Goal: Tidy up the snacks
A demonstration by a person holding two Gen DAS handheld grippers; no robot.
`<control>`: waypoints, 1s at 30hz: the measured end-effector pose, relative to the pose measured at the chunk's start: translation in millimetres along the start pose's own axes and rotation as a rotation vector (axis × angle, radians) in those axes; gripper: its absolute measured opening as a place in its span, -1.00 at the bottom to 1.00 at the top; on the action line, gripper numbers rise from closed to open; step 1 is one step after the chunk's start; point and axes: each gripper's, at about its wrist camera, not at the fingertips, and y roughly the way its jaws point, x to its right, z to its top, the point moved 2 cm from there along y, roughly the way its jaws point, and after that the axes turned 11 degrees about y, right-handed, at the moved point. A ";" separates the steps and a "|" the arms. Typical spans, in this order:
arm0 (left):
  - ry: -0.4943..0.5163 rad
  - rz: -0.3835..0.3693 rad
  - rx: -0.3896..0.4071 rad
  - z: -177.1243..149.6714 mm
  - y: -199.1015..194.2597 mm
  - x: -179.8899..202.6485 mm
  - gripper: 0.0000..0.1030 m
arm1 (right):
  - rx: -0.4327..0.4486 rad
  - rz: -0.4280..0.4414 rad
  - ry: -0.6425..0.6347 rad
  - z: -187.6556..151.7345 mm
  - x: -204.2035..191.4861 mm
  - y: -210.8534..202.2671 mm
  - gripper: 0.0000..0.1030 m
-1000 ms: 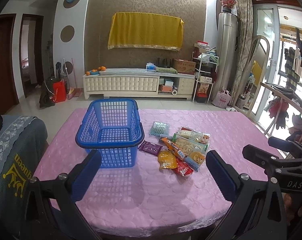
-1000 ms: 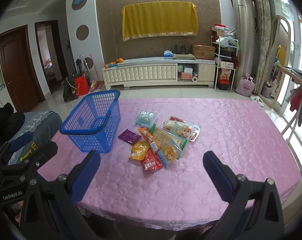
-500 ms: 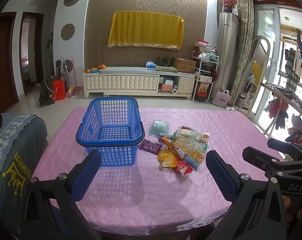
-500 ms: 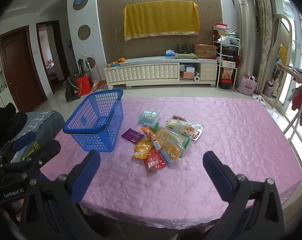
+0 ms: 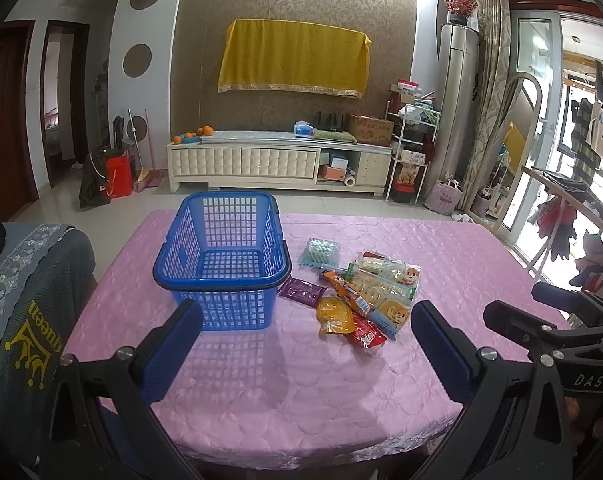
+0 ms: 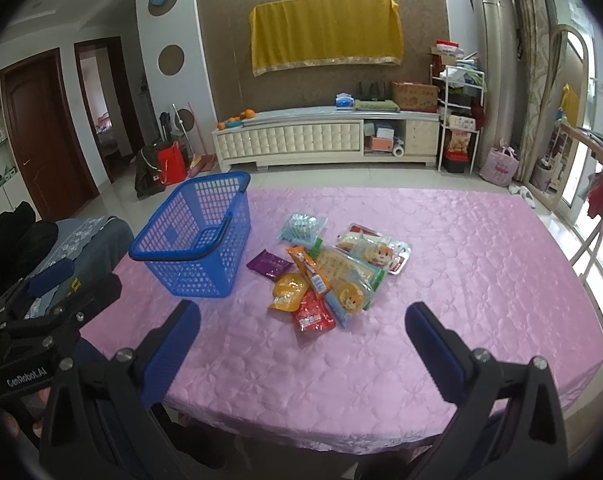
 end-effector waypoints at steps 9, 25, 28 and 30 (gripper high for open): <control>0.012 -0.005 -0.004 7.9 4.3 1.6 1.00 | -0.011 0.007 0.000 5.2 0.6 3.1 1.00; 0.068 -0.060 -0.045 61.4 68.7 22.8 1.00 | -0.033 -0.022 0.007 60.3 29.0 42.2 1.00; 0.076 -0.070 -0.062 71.3 90.4 27.4 1.00 | -0.051 -0.033 0.018 71.5 39.6 58.0 1.00; 0.081 -0.077 -0.077 75.8 105.4 32.2 1.00 | -0.070 -0.036 0.034 78.0 49.9 70.6 1.00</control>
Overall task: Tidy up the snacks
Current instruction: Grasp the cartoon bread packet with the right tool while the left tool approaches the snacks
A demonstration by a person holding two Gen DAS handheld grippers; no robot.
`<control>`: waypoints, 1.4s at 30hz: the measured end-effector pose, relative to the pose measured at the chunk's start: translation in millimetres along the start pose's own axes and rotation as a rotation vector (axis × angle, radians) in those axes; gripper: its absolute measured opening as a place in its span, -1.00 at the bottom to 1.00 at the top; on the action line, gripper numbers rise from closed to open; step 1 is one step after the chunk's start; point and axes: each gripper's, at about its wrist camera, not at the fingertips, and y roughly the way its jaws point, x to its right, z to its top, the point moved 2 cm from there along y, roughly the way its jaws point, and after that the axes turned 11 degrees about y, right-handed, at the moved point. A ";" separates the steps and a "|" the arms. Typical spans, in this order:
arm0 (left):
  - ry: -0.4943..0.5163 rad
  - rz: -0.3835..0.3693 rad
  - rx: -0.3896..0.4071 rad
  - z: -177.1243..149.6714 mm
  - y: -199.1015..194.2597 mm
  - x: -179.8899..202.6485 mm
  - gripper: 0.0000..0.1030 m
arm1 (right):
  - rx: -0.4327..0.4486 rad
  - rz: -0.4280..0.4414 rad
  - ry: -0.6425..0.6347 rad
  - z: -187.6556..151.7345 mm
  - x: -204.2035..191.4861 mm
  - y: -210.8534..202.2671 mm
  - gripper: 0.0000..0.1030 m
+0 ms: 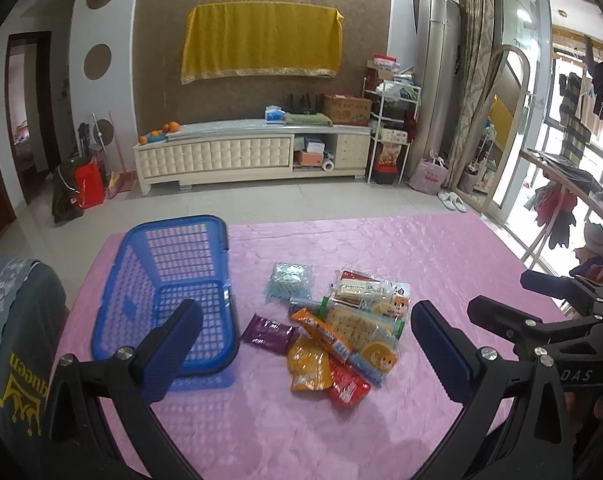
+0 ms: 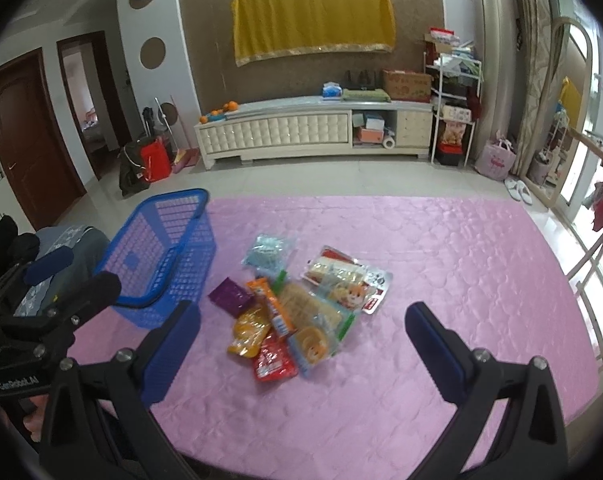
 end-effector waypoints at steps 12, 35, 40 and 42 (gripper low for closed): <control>0.065 -0.053 -0.130 23.6 112.8 24.4 1.00 | -0.158 -0.020 0.123 19.9 67.0 94.5 1.00; 0.048 -0.108 -0.338 -7.6 204.2 23.9 1.00 | -0.459 0.222 0.225 -5.9 99.0 224.5 0.16; 0.034 -0.114 -0.341 -8.6 197.6 21.5 1.00 | -0.440 0.236 0.227 -5.0 101.8 211.0 -0.09; 0.027 -0.113 -0.345 -9.8 194.3 21.7 1.00 | -0.421 0.229 0.226 -5.1 102.3 205.1 -0.16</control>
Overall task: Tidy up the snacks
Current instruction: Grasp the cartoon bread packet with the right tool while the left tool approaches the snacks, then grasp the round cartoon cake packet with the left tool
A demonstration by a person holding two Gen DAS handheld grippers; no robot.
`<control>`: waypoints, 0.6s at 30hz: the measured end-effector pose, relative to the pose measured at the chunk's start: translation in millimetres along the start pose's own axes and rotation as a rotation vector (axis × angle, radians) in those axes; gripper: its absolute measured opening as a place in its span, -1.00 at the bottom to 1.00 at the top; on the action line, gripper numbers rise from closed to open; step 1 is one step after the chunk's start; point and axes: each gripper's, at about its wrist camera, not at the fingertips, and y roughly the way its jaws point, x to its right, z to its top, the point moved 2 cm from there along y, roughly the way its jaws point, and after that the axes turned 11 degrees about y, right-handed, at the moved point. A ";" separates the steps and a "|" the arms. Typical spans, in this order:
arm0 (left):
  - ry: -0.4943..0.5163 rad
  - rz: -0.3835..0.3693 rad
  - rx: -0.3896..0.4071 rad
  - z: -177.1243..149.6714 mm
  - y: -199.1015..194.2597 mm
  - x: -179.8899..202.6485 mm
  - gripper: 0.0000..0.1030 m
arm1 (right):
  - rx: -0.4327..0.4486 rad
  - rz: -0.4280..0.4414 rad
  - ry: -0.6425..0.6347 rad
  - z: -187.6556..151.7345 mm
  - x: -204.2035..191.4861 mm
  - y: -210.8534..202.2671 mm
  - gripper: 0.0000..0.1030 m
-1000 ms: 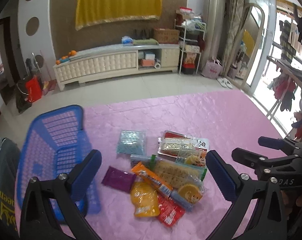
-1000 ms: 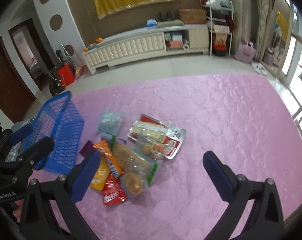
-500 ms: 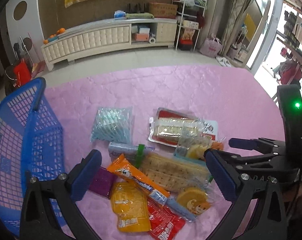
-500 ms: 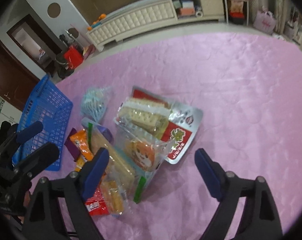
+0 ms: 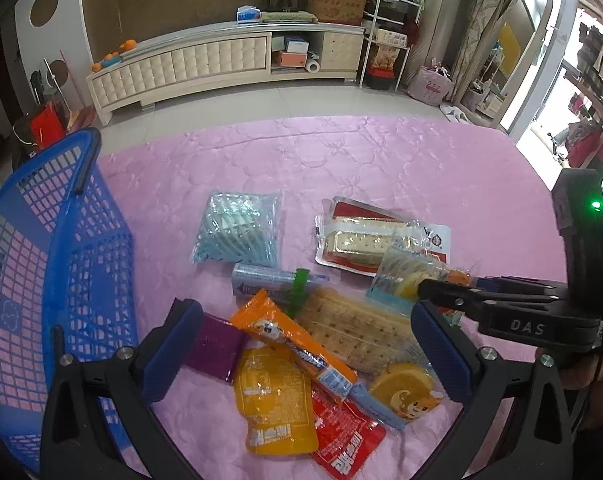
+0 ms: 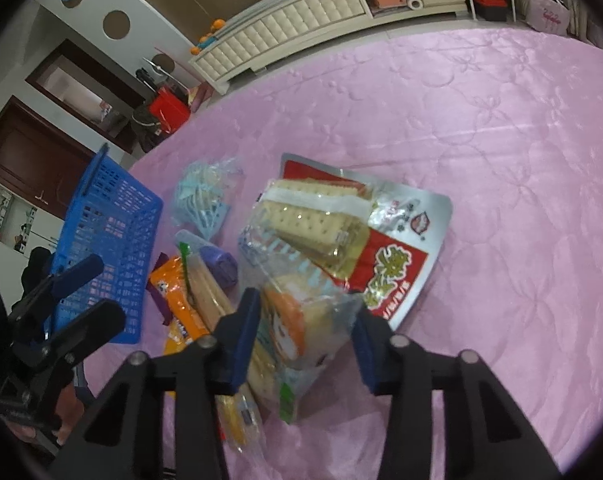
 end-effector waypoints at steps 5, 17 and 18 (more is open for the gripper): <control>-0.008 -0.005 -0.006 -7.7 -8.1 6.2 1.00 | 0.012 -0.007 -0.013 -14.1 -0.8 -19.2 -0.23; 0.127 -0.098 0.018 -25.2 -27.1 48.7 1.00 | 0.168 -0.052 0.023 -24.0 9.4 -84.3 -0.27; 0.151 -0.101 0.018 -26.5 -26.2 52.8 1.00 | 0.171 -0.056 0.025 -24.8 9.4 -84.8 -0.27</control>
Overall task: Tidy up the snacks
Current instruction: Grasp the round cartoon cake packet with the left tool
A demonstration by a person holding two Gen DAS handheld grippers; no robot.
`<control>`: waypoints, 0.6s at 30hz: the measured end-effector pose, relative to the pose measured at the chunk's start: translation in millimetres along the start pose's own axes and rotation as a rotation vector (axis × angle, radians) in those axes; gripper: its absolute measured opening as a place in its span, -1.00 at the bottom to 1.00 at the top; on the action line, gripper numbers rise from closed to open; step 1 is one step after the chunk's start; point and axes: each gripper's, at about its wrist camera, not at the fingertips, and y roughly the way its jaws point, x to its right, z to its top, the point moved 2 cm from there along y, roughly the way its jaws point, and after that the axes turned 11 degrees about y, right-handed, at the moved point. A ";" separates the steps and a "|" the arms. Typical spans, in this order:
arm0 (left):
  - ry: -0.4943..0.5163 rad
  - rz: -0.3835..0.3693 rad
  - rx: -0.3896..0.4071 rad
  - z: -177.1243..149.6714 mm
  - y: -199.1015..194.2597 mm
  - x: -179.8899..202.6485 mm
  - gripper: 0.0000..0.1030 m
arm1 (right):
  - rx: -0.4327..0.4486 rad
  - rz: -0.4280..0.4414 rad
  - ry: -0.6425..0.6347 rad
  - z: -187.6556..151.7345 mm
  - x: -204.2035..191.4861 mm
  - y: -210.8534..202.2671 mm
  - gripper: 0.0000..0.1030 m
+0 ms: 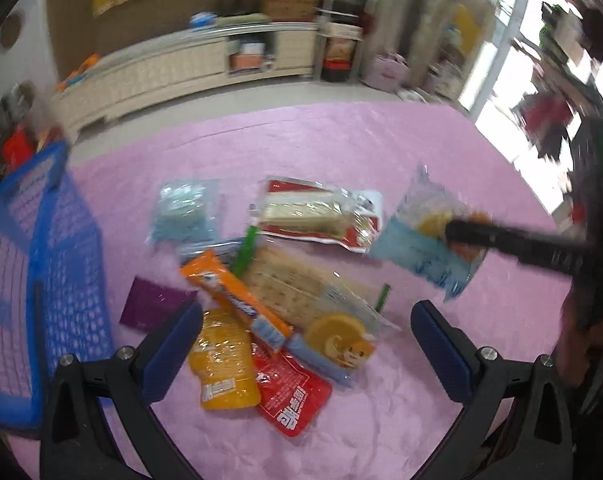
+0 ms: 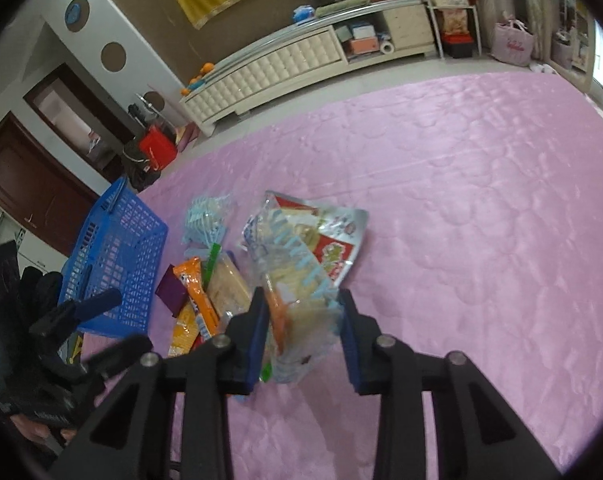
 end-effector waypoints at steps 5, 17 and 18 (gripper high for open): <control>0.141 -0.034 -0.034 -7.1 20.0 16.7 1.00 | 0.001 -0.014 0.011 -7.1 12.9 -9.0 -0.27; 0.311 -0.108 -0.098 -10.5 75.4 26.8 0.83 | -0.039 -0.027 0.054 -17.7 32.9 1.6 -0.26; 0.316 -0.107 -0.107 -11.2 78.3 26.5 0.58 | -0.041 -0.027 0.057 -18.6 33.3 2.6 -0.26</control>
